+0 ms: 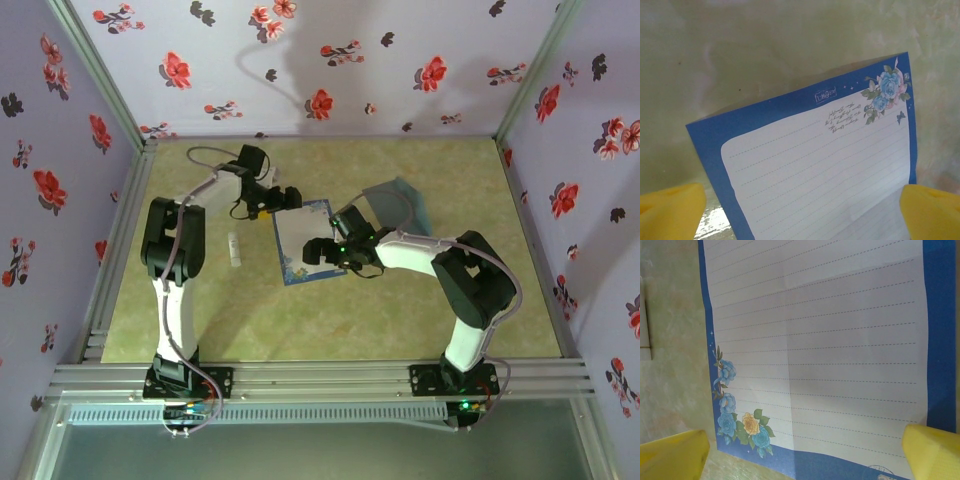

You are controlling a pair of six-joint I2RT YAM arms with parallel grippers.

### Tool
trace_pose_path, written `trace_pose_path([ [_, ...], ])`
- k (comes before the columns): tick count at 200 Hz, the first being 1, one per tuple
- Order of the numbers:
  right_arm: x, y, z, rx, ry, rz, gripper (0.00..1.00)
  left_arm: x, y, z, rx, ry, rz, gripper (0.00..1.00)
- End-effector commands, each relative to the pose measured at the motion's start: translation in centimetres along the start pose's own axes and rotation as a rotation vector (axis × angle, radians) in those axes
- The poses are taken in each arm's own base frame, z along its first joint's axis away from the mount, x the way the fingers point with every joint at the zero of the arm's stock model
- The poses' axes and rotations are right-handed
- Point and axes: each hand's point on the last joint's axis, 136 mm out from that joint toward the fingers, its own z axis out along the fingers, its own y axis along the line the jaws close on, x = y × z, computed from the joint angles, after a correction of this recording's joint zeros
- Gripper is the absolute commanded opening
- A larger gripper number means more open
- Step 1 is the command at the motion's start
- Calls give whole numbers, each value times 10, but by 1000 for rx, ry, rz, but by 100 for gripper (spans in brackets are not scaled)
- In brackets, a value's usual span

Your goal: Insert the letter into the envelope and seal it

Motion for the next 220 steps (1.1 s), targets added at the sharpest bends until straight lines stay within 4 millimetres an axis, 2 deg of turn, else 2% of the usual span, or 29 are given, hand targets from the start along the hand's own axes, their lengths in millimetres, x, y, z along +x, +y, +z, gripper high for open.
trace_pose_path([
  [1, -4, 0, -6, 23, -14, -20, 99, 3, 8, 5, -34, 18, 13, 100],
  [88, -5, 2, -3, 11, -9, -12, 99, 10, 18, 24, -88, 42, 29, 100],
  [154, -5, 3, 0, 10, 1, -16, 99, 15, 1, 39, 3, 77, 37, 100],
  [220, -8, 6, 2, 5, 5, -28, 99, 15, -23, 40, 130, 88, 52, 100],
])
